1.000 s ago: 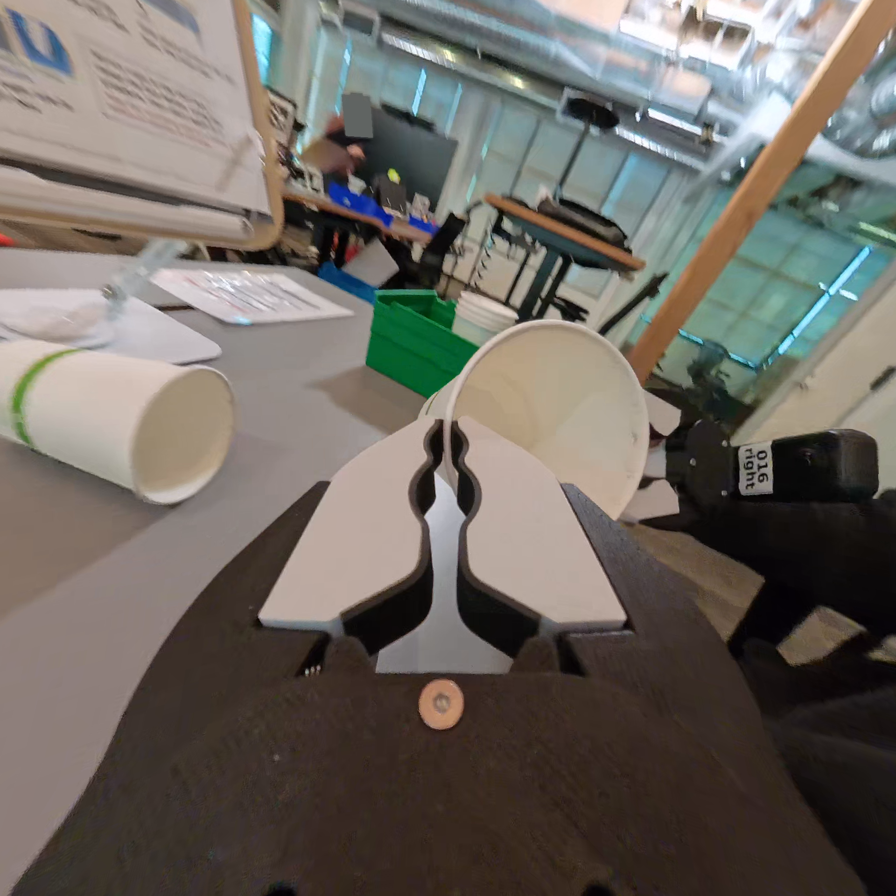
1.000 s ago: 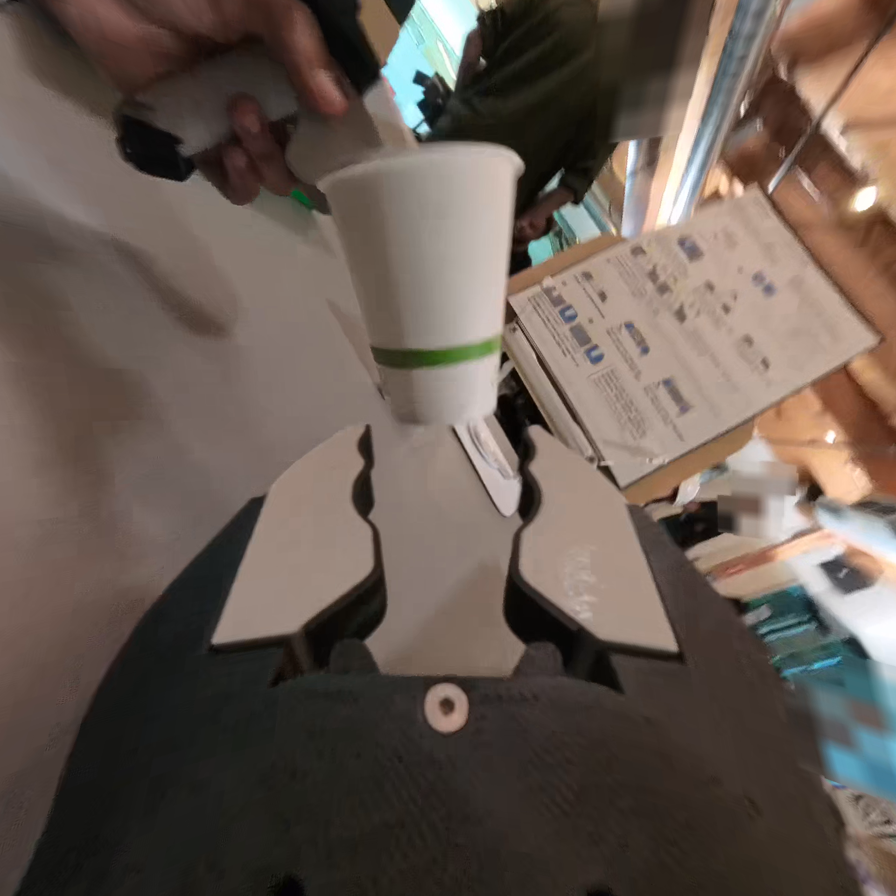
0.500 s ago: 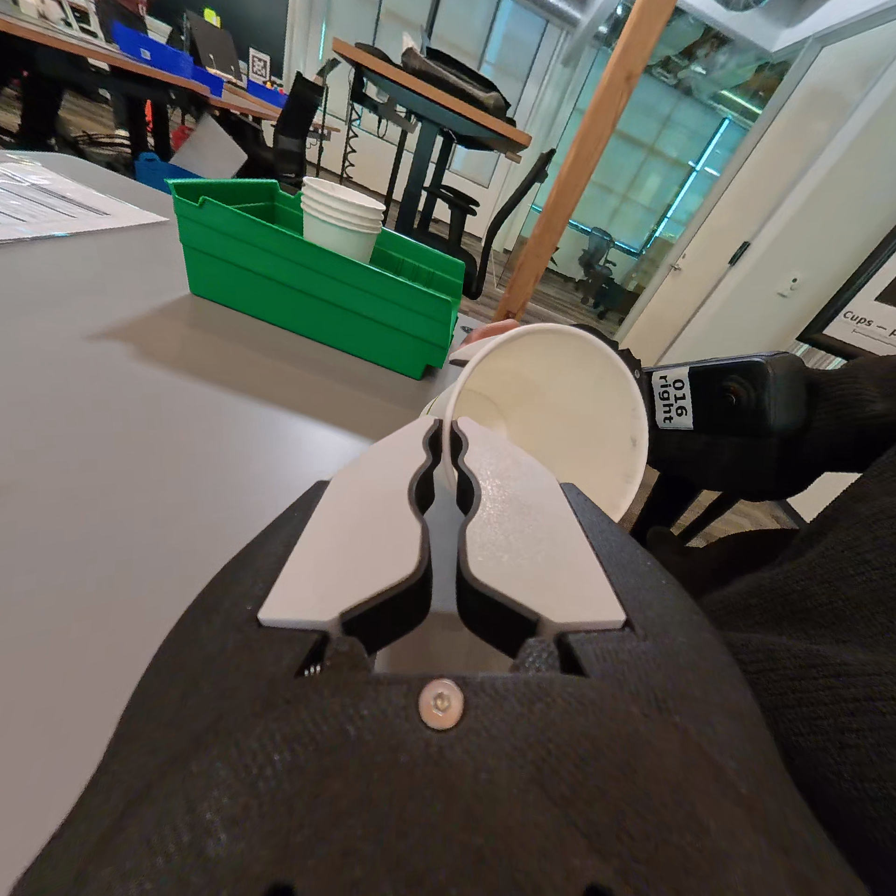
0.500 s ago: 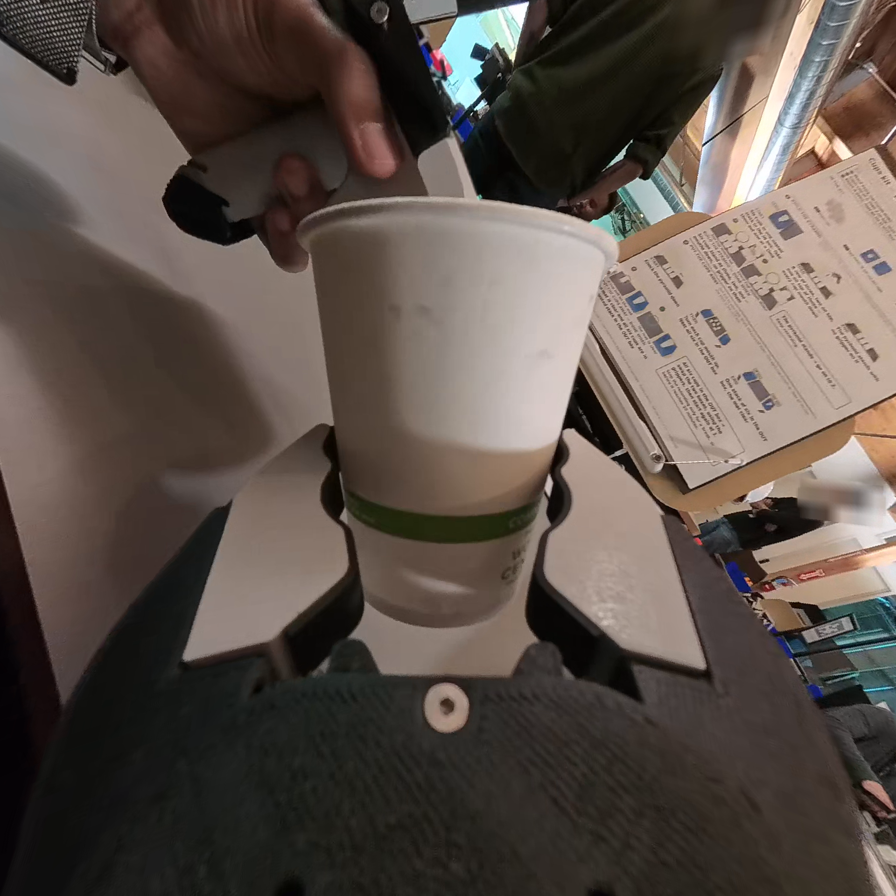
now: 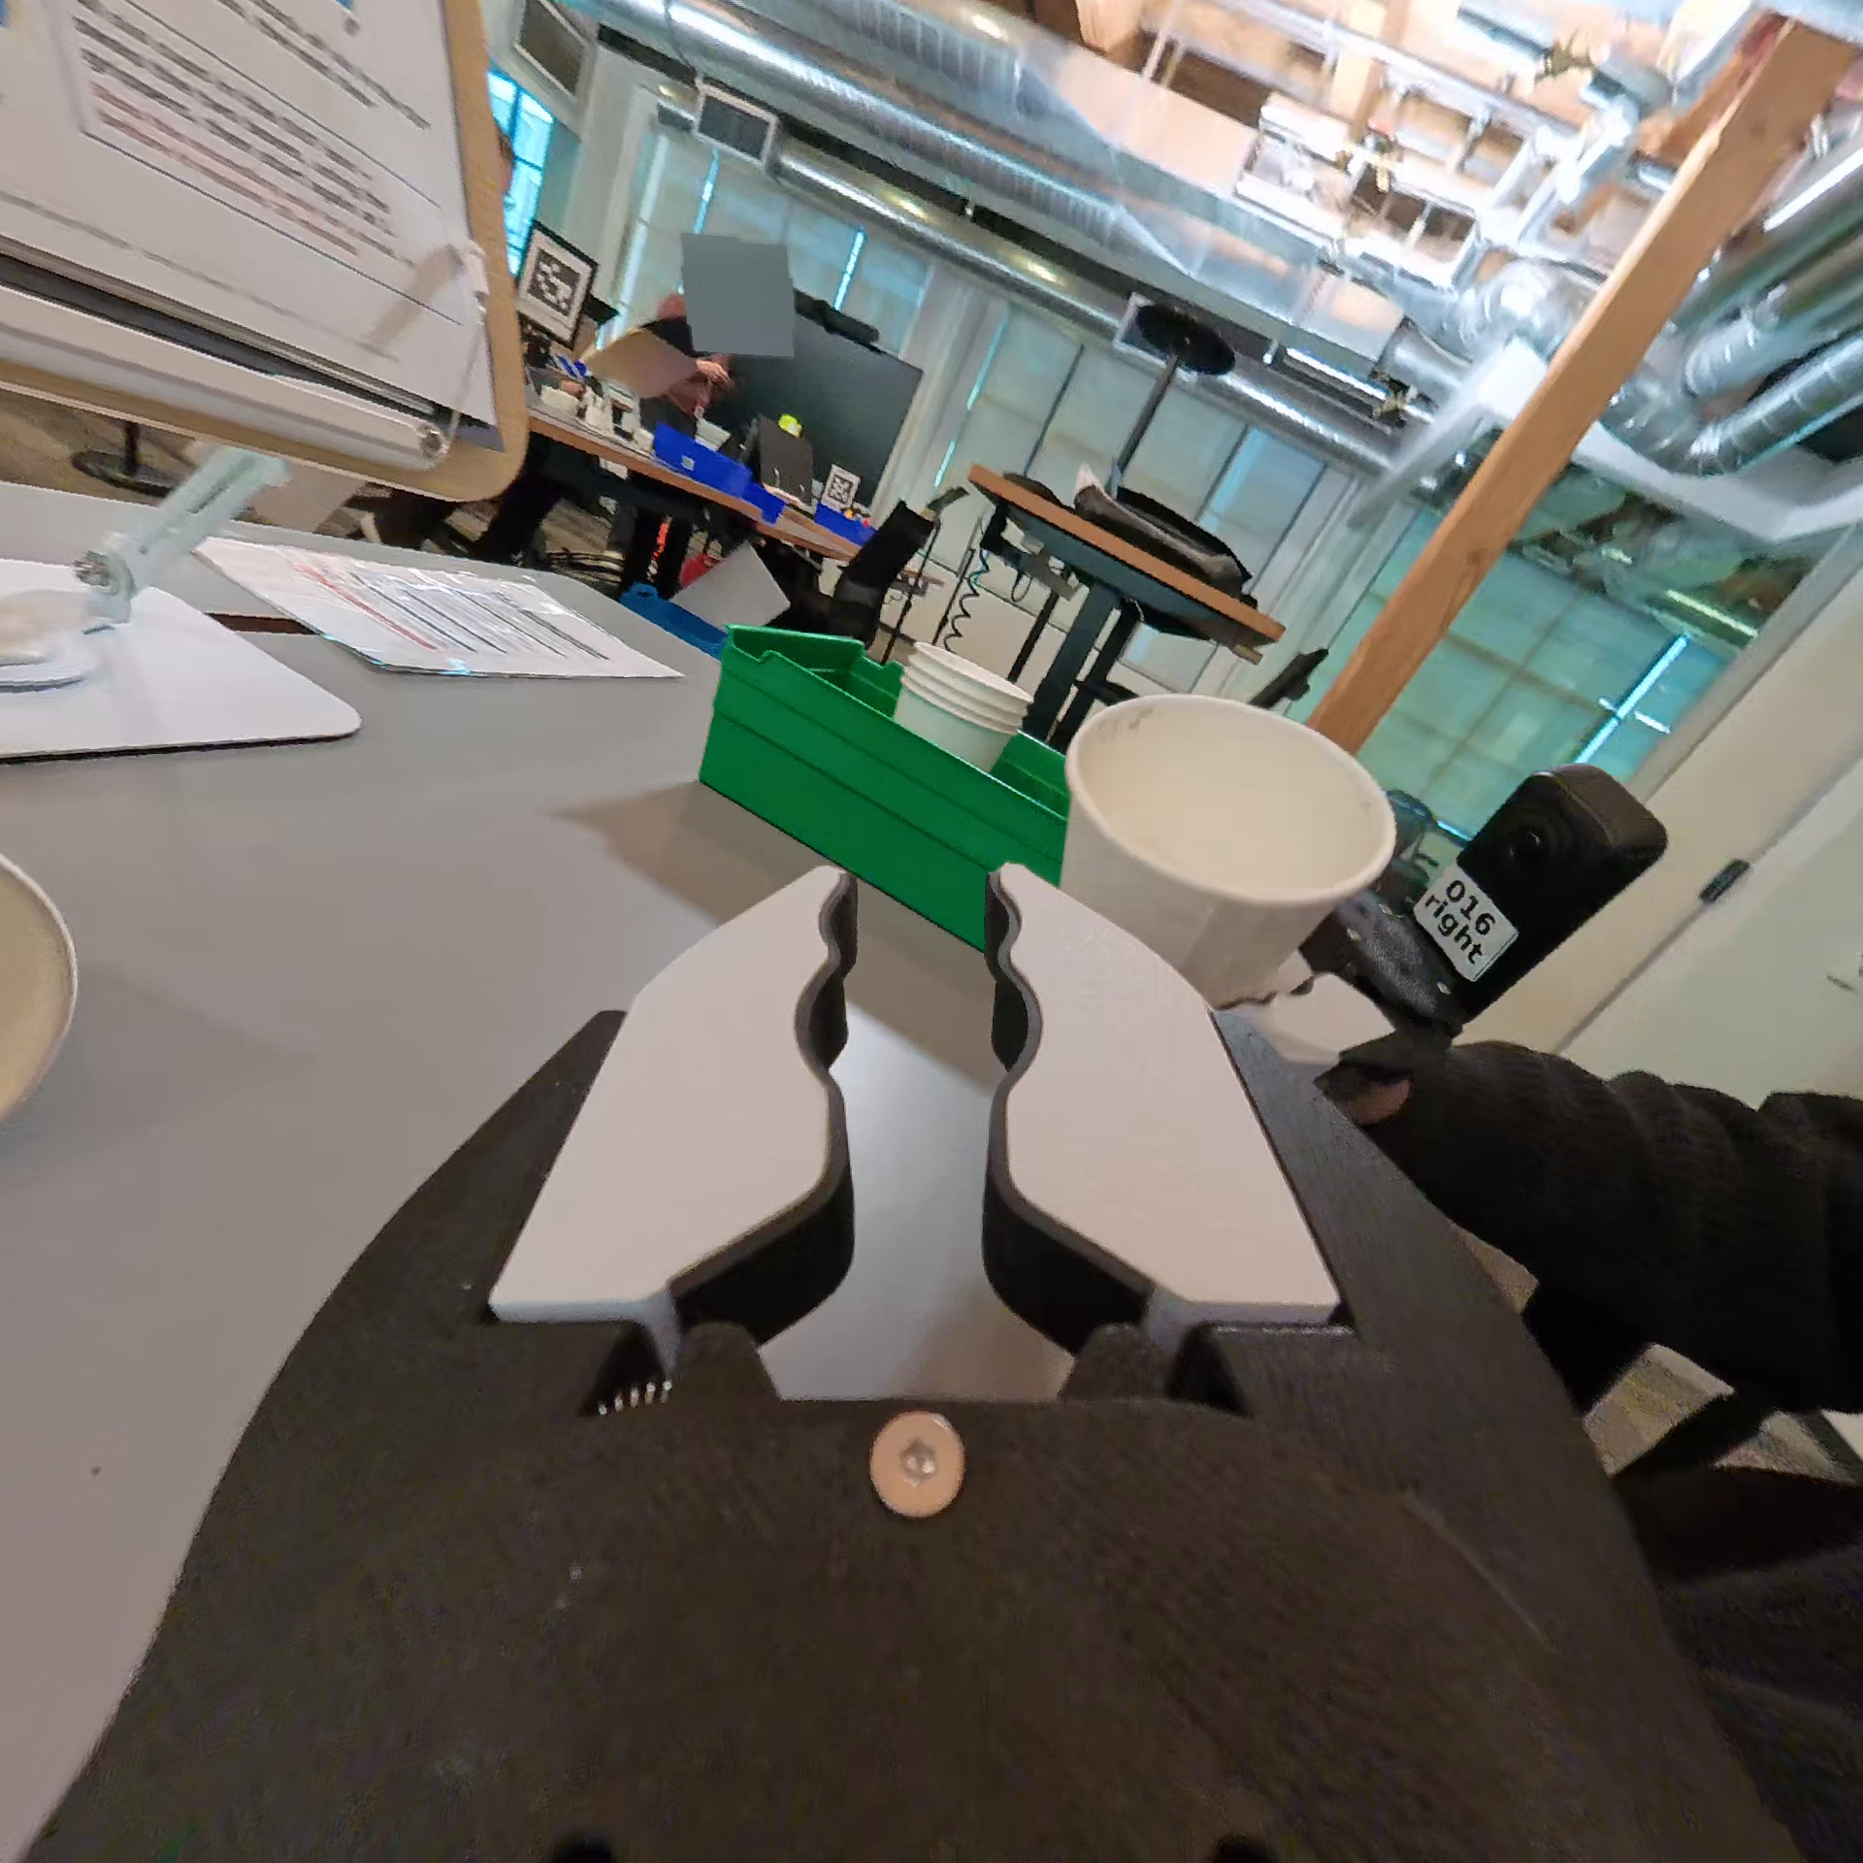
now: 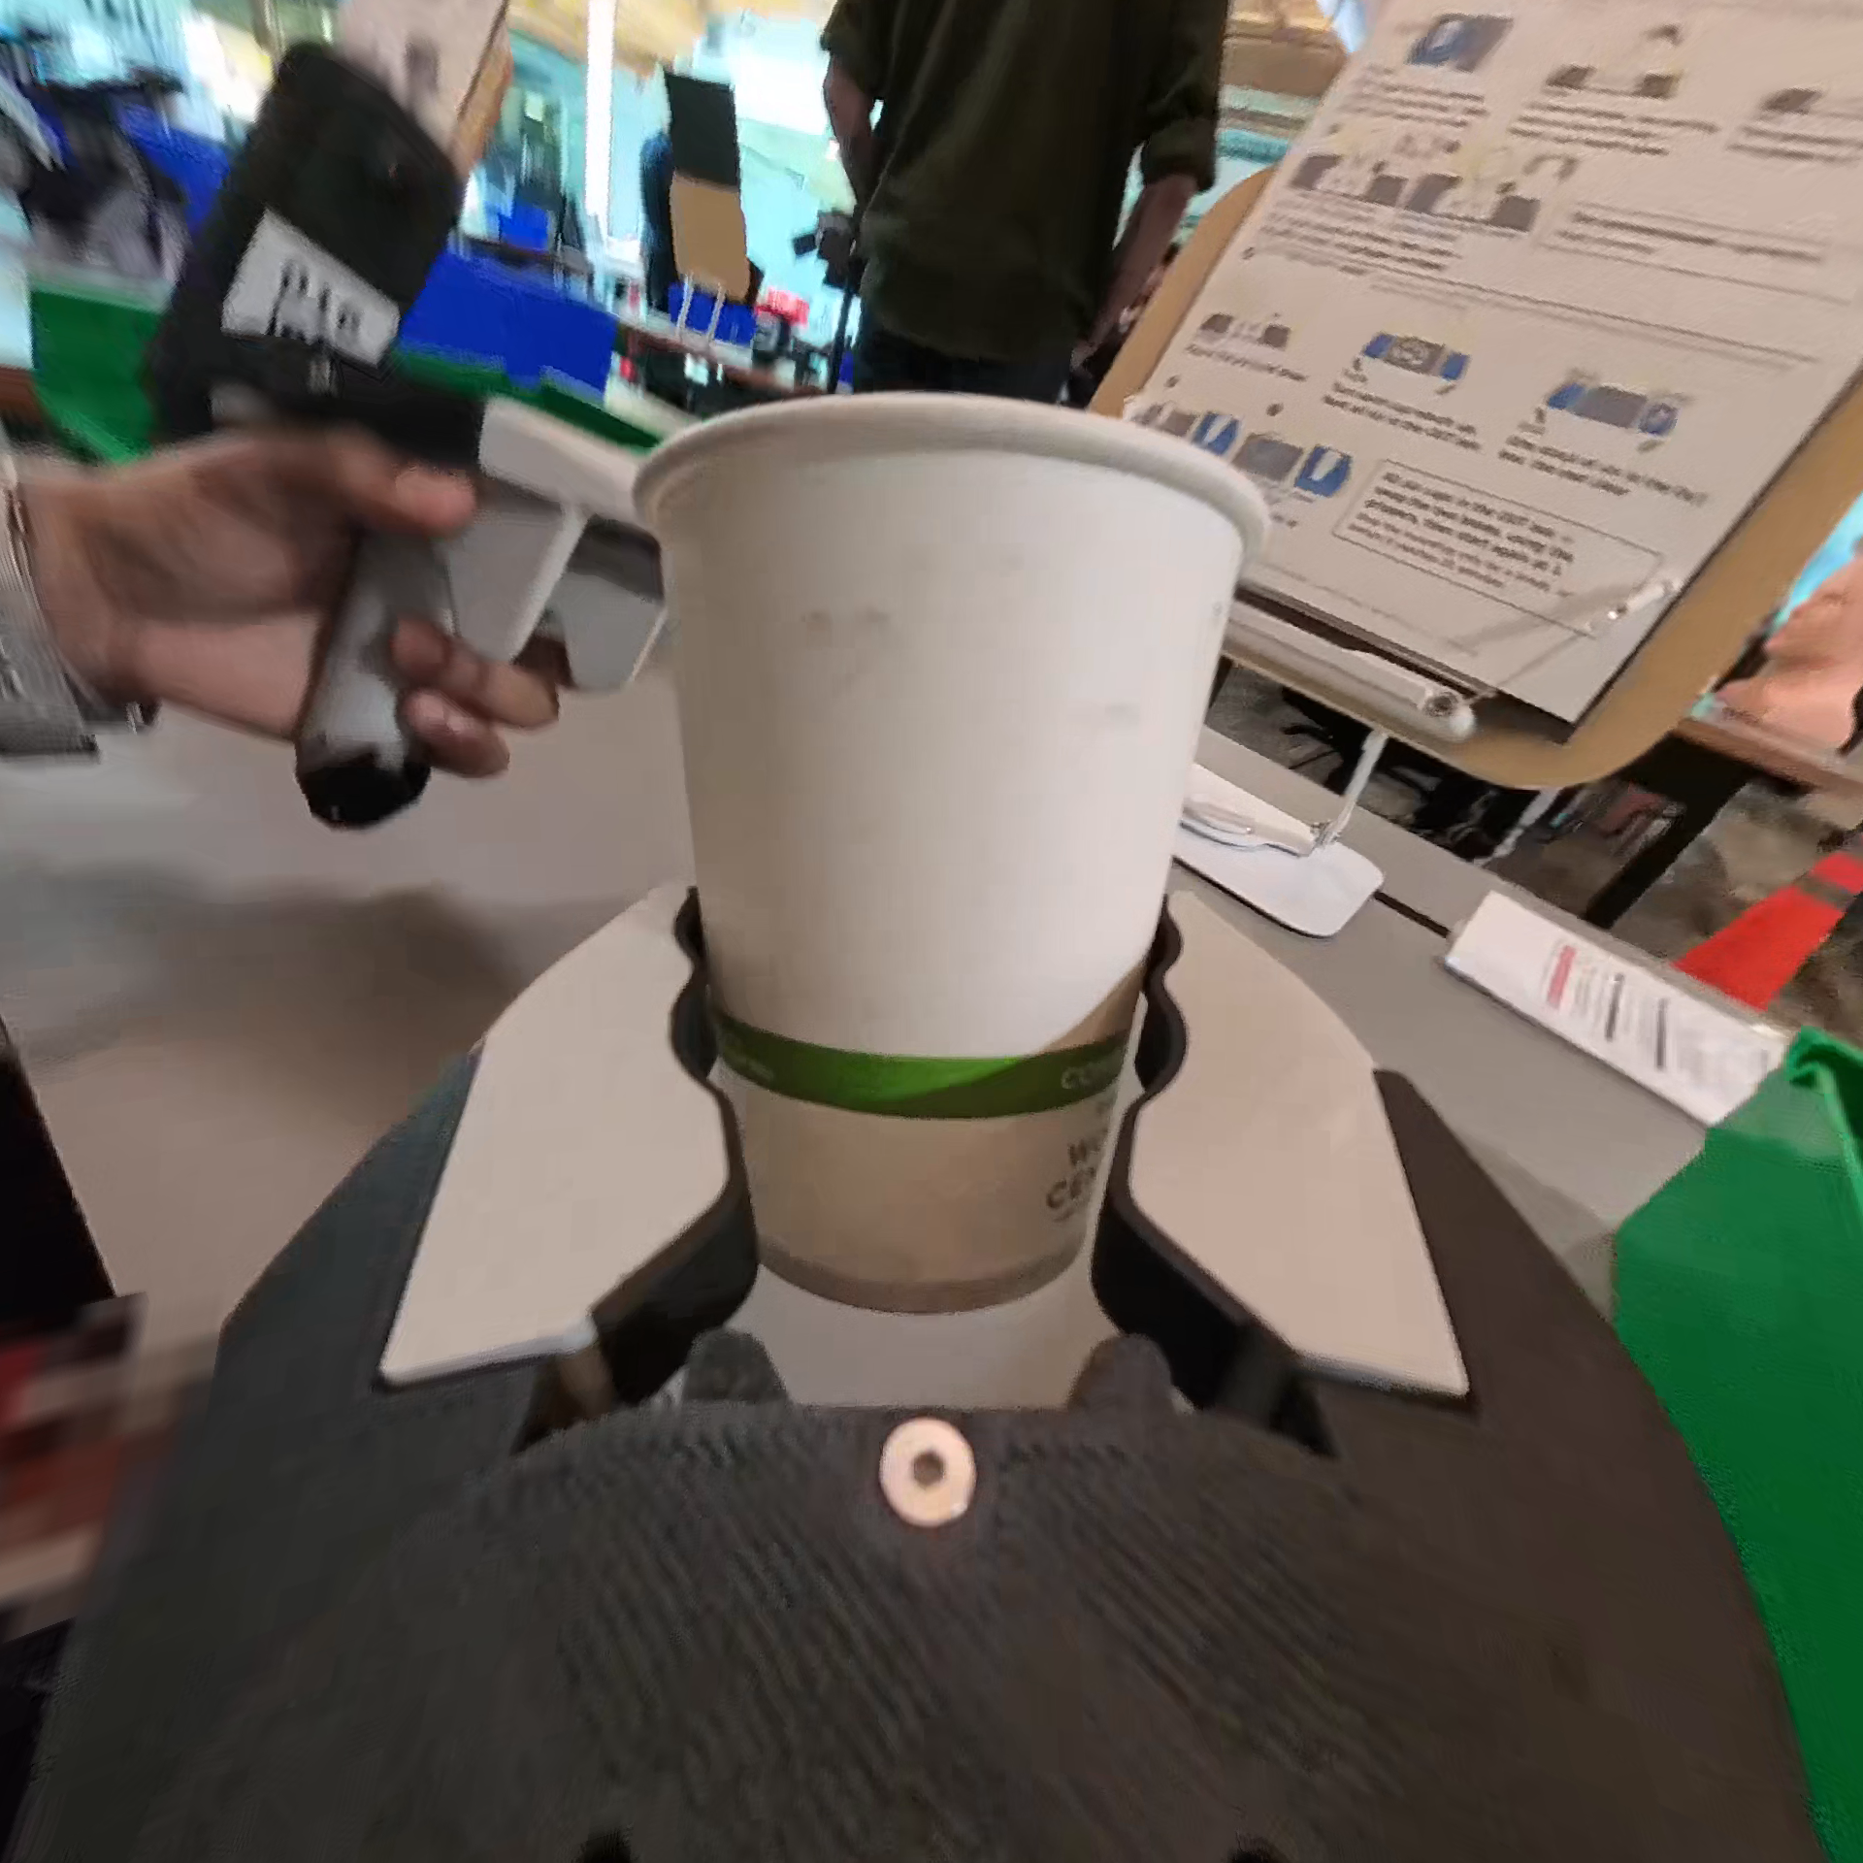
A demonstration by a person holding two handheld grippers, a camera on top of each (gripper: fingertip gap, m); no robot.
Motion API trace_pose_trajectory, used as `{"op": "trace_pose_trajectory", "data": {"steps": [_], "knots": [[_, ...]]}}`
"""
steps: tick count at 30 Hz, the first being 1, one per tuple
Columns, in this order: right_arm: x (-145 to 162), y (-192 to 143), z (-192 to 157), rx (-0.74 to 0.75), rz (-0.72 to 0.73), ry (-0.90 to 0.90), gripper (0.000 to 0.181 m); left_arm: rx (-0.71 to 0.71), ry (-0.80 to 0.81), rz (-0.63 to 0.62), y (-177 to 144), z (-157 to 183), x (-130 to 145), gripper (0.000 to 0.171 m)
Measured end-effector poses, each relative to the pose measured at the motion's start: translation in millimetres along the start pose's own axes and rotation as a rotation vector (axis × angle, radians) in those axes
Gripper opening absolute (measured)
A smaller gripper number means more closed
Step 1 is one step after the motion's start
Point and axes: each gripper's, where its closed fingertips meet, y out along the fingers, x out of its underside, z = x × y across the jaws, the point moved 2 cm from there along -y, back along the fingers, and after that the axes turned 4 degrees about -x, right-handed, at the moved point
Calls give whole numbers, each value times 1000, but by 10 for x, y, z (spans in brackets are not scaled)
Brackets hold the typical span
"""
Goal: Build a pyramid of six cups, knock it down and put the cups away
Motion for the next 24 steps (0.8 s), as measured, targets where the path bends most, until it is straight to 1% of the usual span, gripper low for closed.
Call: {"op": "trace_pose_trajectory", "data": {"steps": [2, 3, 5, 8, 10, 13, 15, 16, 19, 22, 24], "knots": [[-105, -67, 129, 23, 70, 91, 84, -23, -13, 5, -19, -56, -8, 24], [-185, -112, 209, 43, 109, 107, 84, -35, -15, 8, -28, -83, -11, 24], [-403, -232, 452, 119, 197, 84, 84, -54, -20, 19, -51, -124, -24, 23], [-728, -481, 1078, 280, 300, 81, 84, -79, -36, 44, -94, -176, -52, 22], [-785, -656, 1585, 364, 309, 128, 84, -89, -54, 65, -124, -199, -76, 21], [-547, -954, 2362, 509, 258, 173, 84, -100, -77, 93, -173, -226, -108, 19], [-314, -1127, 2726, 593, 244, 191, 85, -108, -86, 106, -197, -246, -119, 19], [-206, -1167, 2831, 607, 233, 208, 85, -112, -89, 108, -205, -255, -117, 18], [6, -1166, 2952, 610, 211, 219, 85, -116, -93, 92, -200, -271, -76, 18], [68, -1122, 3010, 637, 210, 135, 85, -113, -91, 61, -177, -261, -5, 19], [117, -1044, 3024, 611, 209, 136, 85, -106, -85, 38, -170, -233, 41, 19]]}}
